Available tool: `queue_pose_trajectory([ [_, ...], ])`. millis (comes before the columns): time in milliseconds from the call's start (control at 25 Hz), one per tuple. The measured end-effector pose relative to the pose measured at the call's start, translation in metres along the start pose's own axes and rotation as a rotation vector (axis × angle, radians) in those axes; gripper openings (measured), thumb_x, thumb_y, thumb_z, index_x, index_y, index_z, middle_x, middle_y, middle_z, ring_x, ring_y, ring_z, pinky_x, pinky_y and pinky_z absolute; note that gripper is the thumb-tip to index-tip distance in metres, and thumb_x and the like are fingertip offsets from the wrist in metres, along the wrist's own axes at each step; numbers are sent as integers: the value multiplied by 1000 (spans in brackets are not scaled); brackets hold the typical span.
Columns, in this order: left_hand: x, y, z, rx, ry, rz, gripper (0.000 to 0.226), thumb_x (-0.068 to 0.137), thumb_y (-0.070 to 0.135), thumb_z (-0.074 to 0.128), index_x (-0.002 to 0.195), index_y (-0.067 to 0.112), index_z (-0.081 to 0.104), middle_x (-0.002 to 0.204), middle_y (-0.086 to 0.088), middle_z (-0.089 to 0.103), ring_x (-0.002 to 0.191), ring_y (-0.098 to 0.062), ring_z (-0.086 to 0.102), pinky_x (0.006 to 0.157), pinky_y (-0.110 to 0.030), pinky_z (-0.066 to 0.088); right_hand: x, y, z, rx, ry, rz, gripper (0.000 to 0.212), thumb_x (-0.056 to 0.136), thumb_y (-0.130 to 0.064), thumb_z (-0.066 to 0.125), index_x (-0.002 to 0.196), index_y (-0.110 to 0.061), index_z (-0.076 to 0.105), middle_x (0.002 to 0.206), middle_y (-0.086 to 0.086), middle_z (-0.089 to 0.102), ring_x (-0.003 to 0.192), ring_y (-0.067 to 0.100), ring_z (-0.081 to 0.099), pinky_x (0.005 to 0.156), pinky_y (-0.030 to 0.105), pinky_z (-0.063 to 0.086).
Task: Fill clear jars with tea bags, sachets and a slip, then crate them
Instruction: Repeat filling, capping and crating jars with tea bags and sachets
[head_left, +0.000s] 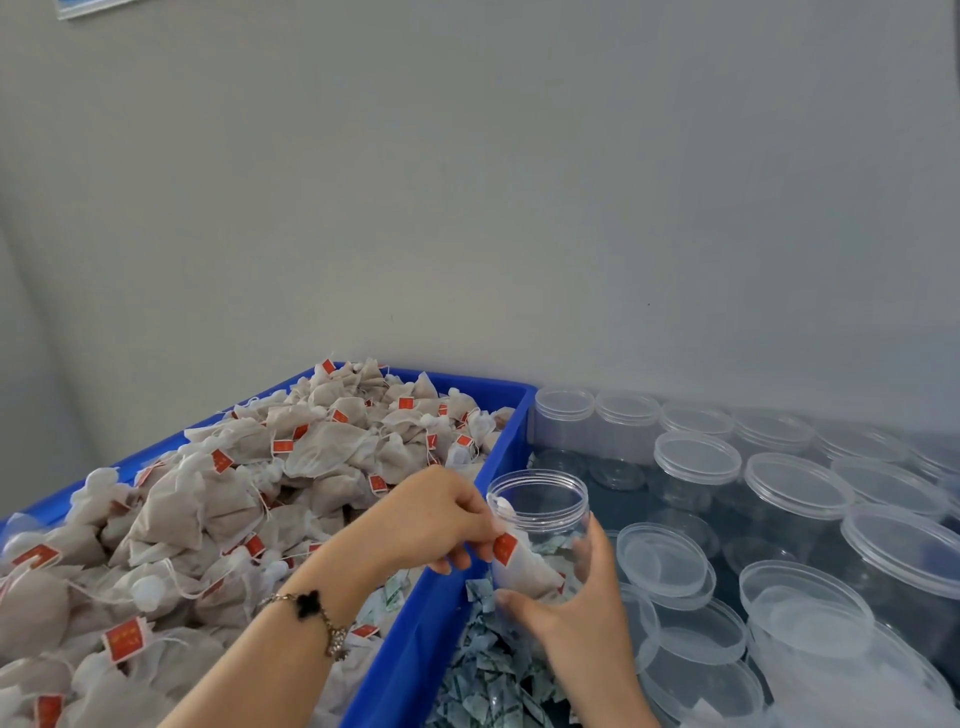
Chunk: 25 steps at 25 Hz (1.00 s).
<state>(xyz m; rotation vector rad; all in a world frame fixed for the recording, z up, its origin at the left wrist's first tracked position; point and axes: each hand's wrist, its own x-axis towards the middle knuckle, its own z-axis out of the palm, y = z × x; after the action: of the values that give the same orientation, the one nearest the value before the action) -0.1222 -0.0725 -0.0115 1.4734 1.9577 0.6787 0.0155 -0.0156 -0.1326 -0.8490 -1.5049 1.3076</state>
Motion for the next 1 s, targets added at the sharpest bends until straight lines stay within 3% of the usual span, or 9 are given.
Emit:
queue_pose_trajectory([
  [80,2,4,2,-46,97,21,19,92,17,58,75,14,66,57,11,66,44,3,54,47,-11,44,0,1,0,5,2,16,119,51,-5,90,145,-36,25,137,-10,40,108,4,48,80,17,47],
  [240,8,6,-2,-242,378,76,22,96,19,54,76,15,63,55,7,62,42,3,51,48,-13,46,-2,2,2,-25,-44,-17,118,48,-10,91,143,-40,27,136,-12,42,120,9,44,96,28,43],
  [360,6,-1,-5,47,372,230,20,93,34,57,81,24,69,71,3,66,53,1,51,57,-15,45,-5,0,6,-10,-66,-24,120,44,-10,92,142,-40,29,136,-14,44,124,12,46,102,40,45],
  [440,10,-18,-14,159,471,154,21,93,38,56,82,25,69,68,7,64,54,3,51,54,-13,43,-6,-1,4,-9,-38,-32,121,45,-9,92,142,-41,28,134,-16,45,122,10,47,102,40,45],
  [520,19,-43,-28,295,606,-82,15,94,32,55,94,22,66,81,8,63,72,-3,59,61,-19,47,-6,-3,3,-7,-23,-34,120,46,-9,93,142,-40,28,133,-16,45,119,8,49,101,35,46],
  [600,28,-72,-37,501,569,-376,19,93,22,54,109,15,62,96,-1,61,91,-18,61,74,-28,49,-6,-4,2,-17,-23,-36,118,47,-10,92,142,-38,28,134,-15,46,119,8,48,101,31,43],
  [680,35,-91,-33,605,394,-546,25,92,15,53,116,12,60,98,-4,60,97,-22,61,79,-29,50,-6,-4,3,-15,-40,-30,118,48,-8,92,142,-37,28,137,-13,44,121,10,47,103,35,43],
  [800,43,-111,-15,707,288,-554,30,93,11,47,121,15,58,119,-6,60,109,-23,58,85,-28,48,-7,-4,4,-4,-65,-24,117,48,-8,90,141,-41,27,139,-11,41,123,14,47,101,43,46],
  [1000,47,-116,-8,774,385,-546,31,91,14,52,122,16,53,124,-6,54,113,-23,55,86,-31,49,-5,-4,1,-7,-61,-23,119,48,-8,92,142,-39,27,139,-11,42,122,14,47,101,42,46],
])
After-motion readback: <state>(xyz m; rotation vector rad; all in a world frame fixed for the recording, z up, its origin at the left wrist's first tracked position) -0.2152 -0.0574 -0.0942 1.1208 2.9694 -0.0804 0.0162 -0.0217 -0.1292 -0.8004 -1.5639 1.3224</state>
